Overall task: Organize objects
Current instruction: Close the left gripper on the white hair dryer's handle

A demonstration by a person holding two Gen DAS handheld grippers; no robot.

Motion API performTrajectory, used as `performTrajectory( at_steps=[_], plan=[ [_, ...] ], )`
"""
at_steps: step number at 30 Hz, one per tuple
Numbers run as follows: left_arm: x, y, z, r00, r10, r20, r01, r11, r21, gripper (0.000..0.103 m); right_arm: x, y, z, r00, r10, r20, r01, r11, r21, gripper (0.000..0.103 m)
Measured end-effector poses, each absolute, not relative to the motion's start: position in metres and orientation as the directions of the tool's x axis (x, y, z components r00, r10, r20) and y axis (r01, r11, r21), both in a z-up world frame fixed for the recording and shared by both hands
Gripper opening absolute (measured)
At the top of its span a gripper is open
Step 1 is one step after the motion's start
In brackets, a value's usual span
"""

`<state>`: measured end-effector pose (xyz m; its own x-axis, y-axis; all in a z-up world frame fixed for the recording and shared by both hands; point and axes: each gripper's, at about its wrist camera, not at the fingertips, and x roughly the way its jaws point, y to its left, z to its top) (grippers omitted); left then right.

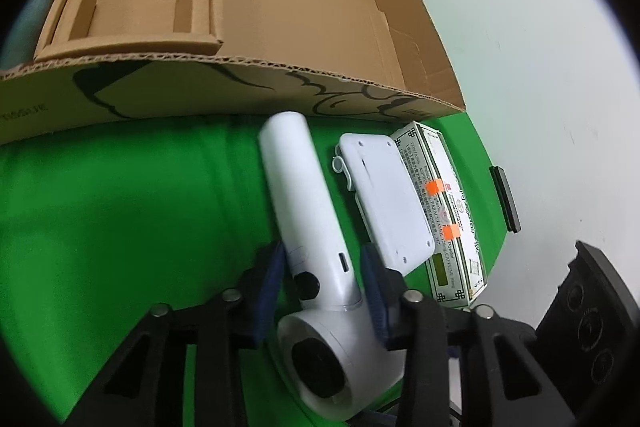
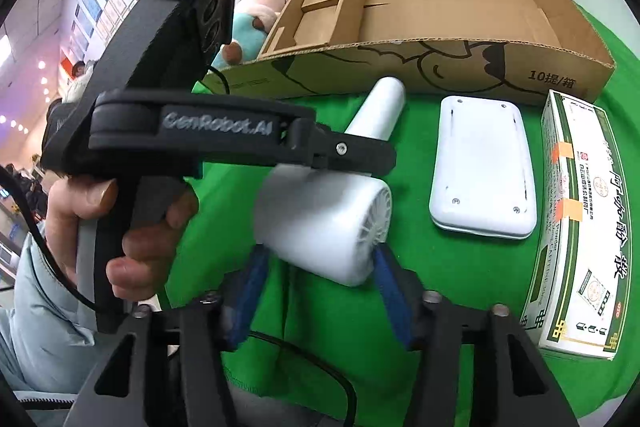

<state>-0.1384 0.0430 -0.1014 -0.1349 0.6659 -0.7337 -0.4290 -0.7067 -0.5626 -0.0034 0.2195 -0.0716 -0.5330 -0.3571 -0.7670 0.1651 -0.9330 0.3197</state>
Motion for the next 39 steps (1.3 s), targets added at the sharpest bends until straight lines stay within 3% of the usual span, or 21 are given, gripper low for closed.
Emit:
performTrajectory(
  at_steps=[3, 6, 11, 13, 17, 26, 30, 39],
  plan=[
    [-0.13, 0.053, -0.106, -0.137, 0.663, -0.736, -0.42, -0.712, -0.563, 0.032, 0.001, 0.219, -0.071, -0.524, -0.361, -0.771, 0.172, -0.932, 0.319, 0.038],
    [-0.121, 0.059, -0.107, -0.145, 0.654, -0.743, -0.408, -0.723, -0.557, 0.032, 0.004, 0.221, -0.074, -0.491, -0.389, -0.78, 0.162, -0.92, 0.357, 0.038],
    [-0.106, 0.068, -0.108, -0.144, 0.636, -0.758, -0.373, -0.744, -0.554, 0.031, 0.011, 0.226, -0.074, -0.461, -0.423, -0.78, 0.143, -0.903, 0.405, 0.049],
    [-0.103, 0.072, -0.107, -0.144, 0.624, -0.768, -0.362, -0.755, -0.546, 0.031, 0.011, 0.227, -0.071, -0.451, -0.44, -0.777, 0.138, -0.894, 0.427, 0.06],
    [-0.103, 0.071, -0.105, -0.15, 0.613, -0.775, -0.322, -0.772, -0.548, 0.03, 0.021, 0.229, -0.065, -0.468, -0.426, -0.774, 0.13, -0.9, 0.417, 0.066],
    [-0.092, 0.083, -0.108, -0.172, 0.623, -0.763, -0.263, -0.776, -0.574, 0.029, 0.036, 0.23, -0.061, -0.478, -0.352, -0.805, 0.138, -0.935, 0.327, 0.063],
    [-0.087, 0.085, -0.11, -0.182, 0.628, -0.757, -0.25, -0.774, -0.582, 0.029, 0.047, 0.227, -0.066, -0.458, -0.319, -0.83, 0.139, -0.948, 0.288, 0.056],
    [-0.097, 0.082, -0.113, -0.146, 0.645, -0.75, -0.233, -0.759, -0.608, 0.03, 0.062, 0.235, -0.058, -0.462, -0.329, -0.824, 0.126, -0.944, 0.306, 0.048]
  ],
)
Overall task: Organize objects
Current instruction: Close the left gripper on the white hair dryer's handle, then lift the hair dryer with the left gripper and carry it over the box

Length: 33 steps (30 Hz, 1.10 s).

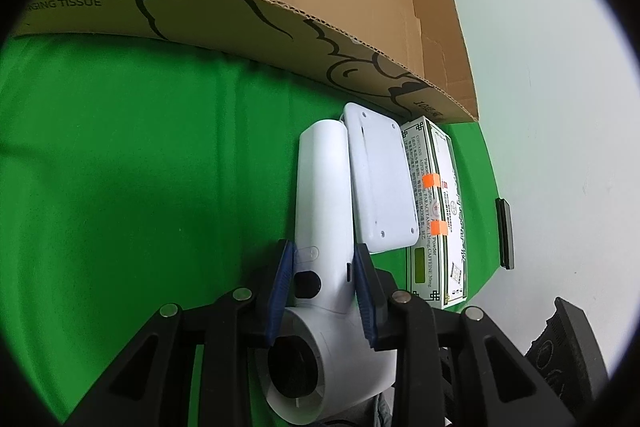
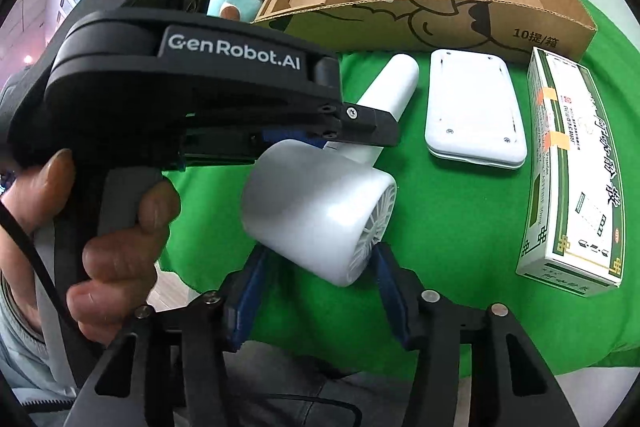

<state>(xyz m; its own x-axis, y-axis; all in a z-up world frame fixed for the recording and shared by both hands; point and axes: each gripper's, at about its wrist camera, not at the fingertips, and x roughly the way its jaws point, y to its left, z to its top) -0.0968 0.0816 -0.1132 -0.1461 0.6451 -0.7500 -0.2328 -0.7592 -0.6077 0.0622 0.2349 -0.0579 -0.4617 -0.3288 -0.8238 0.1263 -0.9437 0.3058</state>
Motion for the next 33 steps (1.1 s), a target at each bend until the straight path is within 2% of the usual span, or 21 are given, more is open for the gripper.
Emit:
performTrajectory(
  at_steps=[3, 9, 15, 20, 26, 30, 33],
  plan=[
    [-0.1, 0.087, -0.112, -0.135, 0.648, -0.749, -0.234, -0.756, -0.612, 0.031, 0.067, 0.237, -0.055, -0.463, -0.324, -0.825, 0.136, -0.946, 0.295, 0.043],
    [-0.083, 0.106, -0.112, -0.166, 0.643, -0.747, -0.27, -0.759, -0.593, 0.028, 0.074, 0.243, -0.048, -0.46, -0.34, -0.82, 0.137, -0.94, 0.313, 0.044],
    [-0.065, 0.12, -0.117, -0.174, 0.637, -0.751, -0.246, -0.767, -0.593, 0.028, 0.078, 0.248, -0.039, -0.459, -0.377, -0.805, 0.11, -0.923, 0.37, 0.06],
    [-0.062, 0.146, -0.122, -0.157, 0.642, -0.751, -0.205, -0.765, -0.611, 0.028, 0.083, 0.252, -0.032, -0.454, -0.395, -0.799, 0.109, -0.914, 0.39, 0.062],
    [-0.059, 0.179, -0.125, -0.082, 0.668, -0.739, -0.213, -0.736, -0.642, 0.029, 0.092, 0.256, -0.023, -0.451, -0.367, -0.813, 0.126, -0.928, 0.349, 0.062],
    [-0.057, 0.203, -0.126, -0.028, 0.673, -0.739, -0.244, -0.721, -0.648, 0.031, 0.1, 0.266, -0.019, -0.447, -0.331, -0.831, 0.126, -0.943, 0.308, 0.057],
    [-0.058, 0.225, -0.127, 0.005, 0.665, -0.747, -0.273, -0.718, -0.641, 0.033, 0.106, 0.273, -0.013, -0.445, -0.295, -0.846, 0.126, -0.955, 0.267, 0.057]
  ],
)
